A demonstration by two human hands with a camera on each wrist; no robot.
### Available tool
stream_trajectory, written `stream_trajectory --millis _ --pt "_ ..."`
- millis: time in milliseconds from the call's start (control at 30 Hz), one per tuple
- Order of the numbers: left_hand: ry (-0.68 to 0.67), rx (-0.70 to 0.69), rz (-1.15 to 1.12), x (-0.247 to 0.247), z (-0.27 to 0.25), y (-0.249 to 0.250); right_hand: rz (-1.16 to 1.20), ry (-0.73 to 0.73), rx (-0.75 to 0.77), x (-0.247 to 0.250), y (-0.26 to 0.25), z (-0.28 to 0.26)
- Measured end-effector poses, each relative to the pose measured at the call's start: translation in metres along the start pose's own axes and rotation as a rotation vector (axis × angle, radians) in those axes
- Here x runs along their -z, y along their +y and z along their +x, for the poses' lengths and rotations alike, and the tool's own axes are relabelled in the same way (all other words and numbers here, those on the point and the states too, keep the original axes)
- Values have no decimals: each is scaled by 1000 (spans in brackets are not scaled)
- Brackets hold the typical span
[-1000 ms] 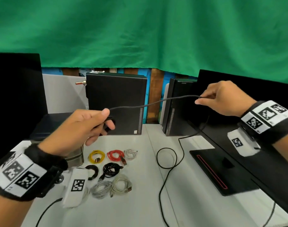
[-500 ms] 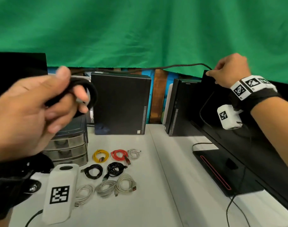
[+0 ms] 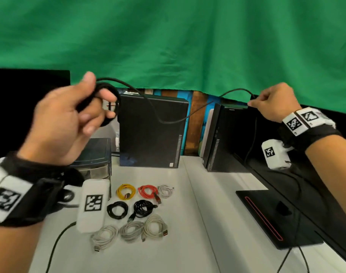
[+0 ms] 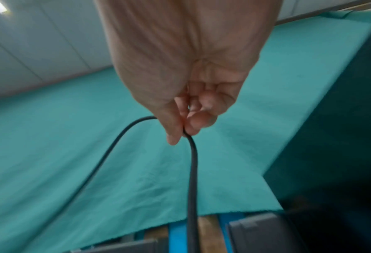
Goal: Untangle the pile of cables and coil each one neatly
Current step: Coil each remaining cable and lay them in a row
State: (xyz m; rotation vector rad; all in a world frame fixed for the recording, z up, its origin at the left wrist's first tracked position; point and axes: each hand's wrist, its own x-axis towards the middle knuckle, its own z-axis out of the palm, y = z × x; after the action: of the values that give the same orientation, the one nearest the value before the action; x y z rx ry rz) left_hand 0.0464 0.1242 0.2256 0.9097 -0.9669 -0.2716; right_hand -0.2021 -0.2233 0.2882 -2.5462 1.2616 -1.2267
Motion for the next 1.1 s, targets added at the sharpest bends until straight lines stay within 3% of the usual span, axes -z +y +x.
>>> stream_trajectory --millis 167,300,533,800,967,1100 --pt "16 198 52 -20 7 -33 -7 54 138 48 -57 15" --pt "13 223 51 -26 3 -42 -28 169 173 90 -85 32" --pt "9 268 38 -26 14 -52 -115 143 94 116 -84 51" --pt "-5 308 68 -25 9 -62 -135 125 189 119 -69 69" --pt "-26 324 89 -28 7 -69 164 -76 275 118 -60 89" --pt "-43 327 96 -35 7 -71 556 -160 373 115 -69 56"
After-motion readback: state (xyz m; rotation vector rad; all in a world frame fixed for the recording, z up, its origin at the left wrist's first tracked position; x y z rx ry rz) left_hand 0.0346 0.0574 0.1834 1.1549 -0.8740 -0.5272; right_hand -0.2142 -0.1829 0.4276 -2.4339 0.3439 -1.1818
